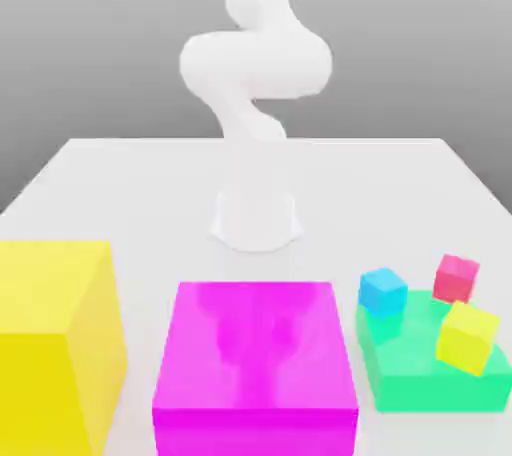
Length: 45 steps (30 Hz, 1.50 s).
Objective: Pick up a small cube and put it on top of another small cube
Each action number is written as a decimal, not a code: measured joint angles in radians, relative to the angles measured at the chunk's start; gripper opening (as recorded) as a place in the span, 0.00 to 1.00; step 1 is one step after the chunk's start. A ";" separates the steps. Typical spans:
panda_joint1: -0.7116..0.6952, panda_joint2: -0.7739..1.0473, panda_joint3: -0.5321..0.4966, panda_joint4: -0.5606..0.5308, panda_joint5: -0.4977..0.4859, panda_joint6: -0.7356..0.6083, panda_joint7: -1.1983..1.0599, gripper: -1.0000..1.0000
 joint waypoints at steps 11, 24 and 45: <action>0.062 0.403 0.105 0.106 0.045 0.057 0.106 0.50; 0.197 0.880 0.196 0.228 -0.069 0.126 0.343 0.50; 0.400 1.386 0.144 0.358 -0.206 0.270 0.559 0.00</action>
